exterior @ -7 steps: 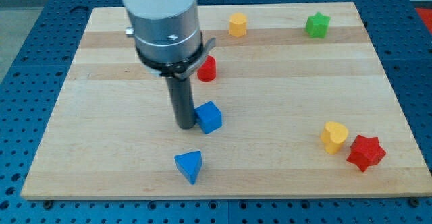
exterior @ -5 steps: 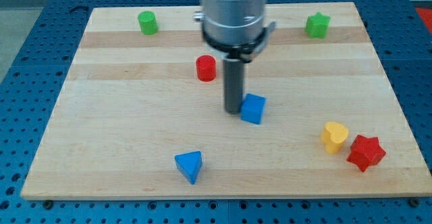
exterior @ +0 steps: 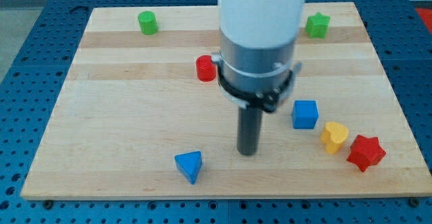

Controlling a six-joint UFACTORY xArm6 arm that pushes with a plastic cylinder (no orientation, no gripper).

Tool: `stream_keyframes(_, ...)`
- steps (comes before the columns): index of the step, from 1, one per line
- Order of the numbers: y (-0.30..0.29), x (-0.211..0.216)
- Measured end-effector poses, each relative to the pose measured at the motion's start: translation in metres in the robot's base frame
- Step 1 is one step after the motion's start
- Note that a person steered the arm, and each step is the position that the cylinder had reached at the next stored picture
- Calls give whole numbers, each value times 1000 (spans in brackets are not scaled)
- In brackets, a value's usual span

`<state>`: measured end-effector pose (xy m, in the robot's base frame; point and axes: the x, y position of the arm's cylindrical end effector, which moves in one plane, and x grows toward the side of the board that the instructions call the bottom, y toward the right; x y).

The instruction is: Push blue triangle towards center

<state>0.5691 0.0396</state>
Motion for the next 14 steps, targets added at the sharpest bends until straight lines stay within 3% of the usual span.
stream_keyframes(1, 0, 46)
stream_keyframes(2, -1, 50)
stream_keyframes(5, -164, 40)
stream_keyframes(6, -151, 16)
stream_keyframes(7, -107, 21)
stream_keyframes(8, -109, 44)
stream_keyframes(9, -77, 38)
stream_keyframes(10, -37, 8)
stream_keyframes(11, -34, -5)
stream_keyframes(13, -87, -6)
stream_keyframes(14, -69, -8)
